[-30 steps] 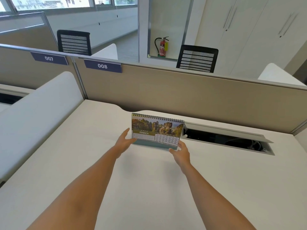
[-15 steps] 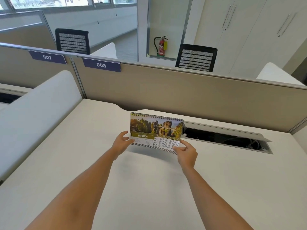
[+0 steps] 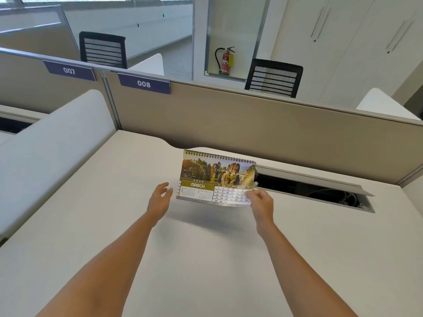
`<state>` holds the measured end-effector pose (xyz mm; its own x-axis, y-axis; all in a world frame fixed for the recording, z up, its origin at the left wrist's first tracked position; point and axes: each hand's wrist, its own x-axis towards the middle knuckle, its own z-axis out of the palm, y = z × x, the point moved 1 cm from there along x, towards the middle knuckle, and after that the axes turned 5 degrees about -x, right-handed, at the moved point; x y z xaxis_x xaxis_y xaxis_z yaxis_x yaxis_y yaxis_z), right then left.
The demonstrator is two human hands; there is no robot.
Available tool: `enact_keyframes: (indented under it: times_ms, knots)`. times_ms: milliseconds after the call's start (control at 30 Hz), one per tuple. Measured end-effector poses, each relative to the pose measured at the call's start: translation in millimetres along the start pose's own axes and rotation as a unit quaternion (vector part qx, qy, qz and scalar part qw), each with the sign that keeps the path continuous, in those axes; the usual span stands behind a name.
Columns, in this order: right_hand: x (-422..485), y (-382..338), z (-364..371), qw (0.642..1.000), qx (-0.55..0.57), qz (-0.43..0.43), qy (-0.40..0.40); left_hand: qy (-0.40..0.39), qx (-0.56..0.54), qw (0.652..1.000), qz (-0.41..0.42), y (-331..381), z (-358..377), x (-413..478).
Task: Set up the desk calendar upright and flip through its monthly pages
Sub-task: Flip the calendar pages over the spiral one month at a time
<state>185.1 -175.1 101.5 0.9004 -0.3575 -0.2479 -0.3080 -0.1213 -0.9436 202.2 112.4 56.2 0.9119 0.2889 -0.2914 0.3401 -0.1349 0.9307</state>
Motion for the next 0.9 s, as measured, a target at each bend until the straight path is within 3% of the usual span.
enact_keyframes:
  times_ms: [100,167,233,300,367,433,533,633,700,800,900]
  knots:
    - [-6.7,-27.8,-6.0,0.973,0.145,0.056,-0.173,0.004,-0.003,1.0,0.003,-5.7,-4.7,-0.8]
    - [-7.4,-43.7,-8.4,0.942,0.223,0.047,-0.247,0.007,-0.005,1.0,0.012,-7.2,-6.5,-1.7]
    - [-4.6,-61.9,-9.0,0.922,0.265,0.015,-0.283,0.009,-0.011,1.0,0.016,-5.3,-6.8,-2.5]
    - [0.0,-81.8,-7.0,0.933,0.22,-0.037,-0.283,0.008,-0.012,1.0,0.021,-0.8,-5.3,-2.8]
    - [6.2,-97.7,-1.1,0.962,0.089,-0.106,-0.234,0.003,-0.008,0.999,0.031,4.6,-2.1,-3.2]
    - [13.3,-105.6,7.2,0.968,-0.082,-0.171,-0.165,-0.002,-0.004,0.999,0.041,11.2,2.4,-3.8]
    - [31.1,-99.1,14.7,0.919,-0.331,-0.182,-0.117,-0.012,-0.001,0.999,0.048,19.9,10.1,-2.9]
    - [43.8,-78.0,14.8,0.861,-0.457,-0.206,-0.087,-0.024,0.009,0.998,0.051,25.2,16.3,-0.8]
    - [41.8,-61.0,13.6,0.844,-0.459,-0.275,0.02,-0.033,0.016,0.998,0.05,26.1,20.0,0.9]
    - [26.9,-30.4,11.4,0.882,-0.341,-0.29,0.147,-0.048,0.027,0.997,0.047,26.2,27.7,4.1]
    - [18.7,2.9,13.1,0.913,-0.31,-0.217,0.155,-0.049,0.021,0.998,0.028,27.3,36.9,8.8]
